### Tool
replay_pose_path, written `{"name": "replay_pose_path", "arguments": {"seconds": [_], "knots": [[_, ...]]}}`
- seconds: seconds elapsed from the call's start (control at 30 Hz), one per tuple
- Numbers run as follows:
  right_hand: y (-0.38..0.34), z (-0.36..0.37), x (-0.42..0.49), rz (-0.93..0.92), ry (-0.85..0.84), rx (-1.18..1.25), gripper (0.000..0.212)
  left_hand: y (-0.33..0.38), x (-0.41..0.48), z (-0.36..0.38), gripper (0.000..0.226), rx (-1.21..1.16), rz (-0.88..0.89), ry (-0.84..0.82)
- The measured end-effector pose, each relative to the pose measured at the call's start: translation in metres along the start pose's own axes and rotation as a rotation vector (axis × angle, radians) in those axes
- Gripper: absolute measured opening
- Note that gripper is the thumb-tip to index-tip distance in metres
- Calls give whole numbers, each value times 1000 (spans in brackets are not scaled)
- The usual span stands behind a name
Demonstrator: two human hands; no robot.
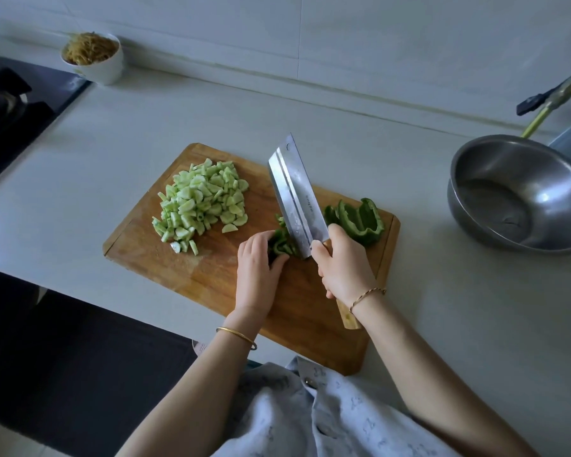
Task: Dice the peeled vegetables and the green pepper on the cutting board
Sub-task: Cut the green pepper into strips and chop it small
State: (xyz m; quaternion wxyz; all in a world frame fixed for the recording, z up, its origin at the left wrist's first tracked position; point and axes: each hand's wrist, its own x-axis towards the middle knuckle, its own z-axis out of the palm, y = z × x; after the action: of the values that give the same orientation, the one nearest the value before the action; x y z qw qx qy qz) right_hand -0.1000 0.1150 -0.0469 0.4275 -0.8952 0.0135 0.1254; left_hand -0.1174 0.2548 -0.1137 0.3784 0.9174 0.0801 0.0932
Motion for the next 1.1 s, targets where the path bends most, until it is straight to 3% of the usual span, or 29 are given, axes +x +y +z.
{"name": "replay_pose_path", "arguments": {"seconds": [0.27, 0.73, 1.1], "knots": [[0, 2, -6, -22, -30, -55, 31, -3, 1, 3, 38, 9, 2, 7], [-9, 1, -4, -6, -82, -160, 13, -2, 4, 10, 22, -35, 18, 98], [-12, -3, -9, 9, -76, -173, 15, 7, 13, 12, 7, -95, -19, 140]]}}
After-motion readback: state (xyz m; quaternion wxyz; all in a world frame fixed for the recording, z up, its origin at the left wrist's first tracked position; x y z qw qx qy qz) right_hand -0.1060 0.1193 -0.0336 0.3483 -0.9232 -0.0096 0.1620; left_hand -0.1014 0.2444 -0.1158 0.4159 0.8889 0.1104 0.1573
